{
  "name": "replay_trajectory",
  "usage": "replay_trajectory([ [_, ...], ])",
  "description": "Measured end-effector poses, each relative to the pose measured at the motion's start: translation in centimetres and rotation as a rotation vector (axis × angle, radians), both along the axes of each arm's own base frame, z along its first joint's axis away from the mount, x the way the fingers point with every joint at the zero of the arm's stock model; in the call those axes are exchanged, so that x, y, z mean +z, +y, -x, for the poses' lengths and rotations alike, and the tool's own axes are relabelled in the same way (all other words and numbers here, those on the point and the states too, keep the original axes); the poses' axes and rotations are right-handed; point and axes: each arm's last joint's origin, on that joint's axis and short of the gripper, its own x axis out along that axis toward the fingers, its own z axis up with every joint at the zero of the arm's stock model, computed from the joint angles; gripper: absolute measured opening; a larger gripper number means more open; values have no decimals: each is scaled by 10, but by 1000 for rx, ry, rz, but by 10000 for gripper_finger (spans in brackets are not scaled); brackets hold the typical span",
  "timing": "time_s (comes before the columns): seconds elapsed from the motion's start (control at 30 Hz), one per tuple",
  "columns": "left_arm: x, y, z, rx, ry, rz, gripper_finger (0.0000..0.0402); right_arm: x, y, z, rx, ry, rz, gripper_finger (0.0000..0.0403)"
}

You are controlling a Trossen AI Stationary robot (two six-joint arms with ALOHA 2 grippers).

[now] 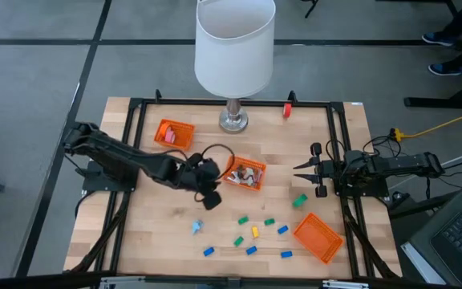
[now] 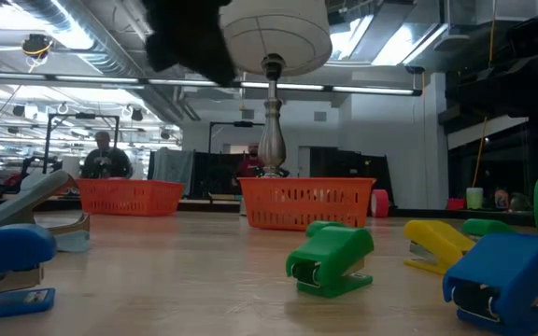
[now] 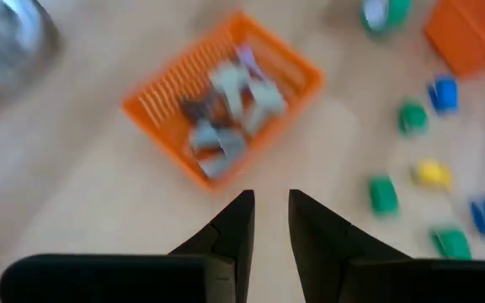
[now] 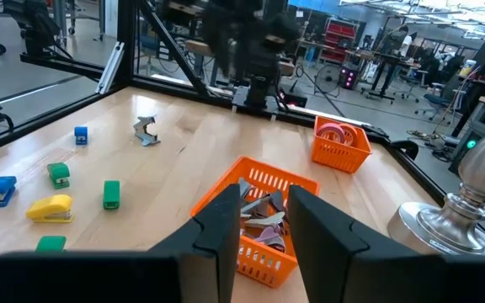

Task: Pick and place Stapler, Stapler remover, tape
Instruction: Put the blue staple remover into the middle orange bin

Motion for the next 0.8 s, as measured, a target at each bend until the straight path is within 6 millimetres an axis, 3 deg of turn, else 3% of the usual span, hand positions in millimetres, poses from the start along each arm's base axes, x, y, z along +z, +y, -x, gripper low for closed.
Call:
replay_trajectory([
  [0.2, -12, -23, 16, -90, 182, 129, 71, 0, 0, 0, 0, 0, 0, 106],
  [0.47, -17, -46, 37, -29, 284, 194, 77, 0, 0, 0, 0, 0, 0, 106],
  [0.8, -31, -78, 45, 26, 369, 349, 168, 0, 0, 0, 0, 0, 0, 106],
])
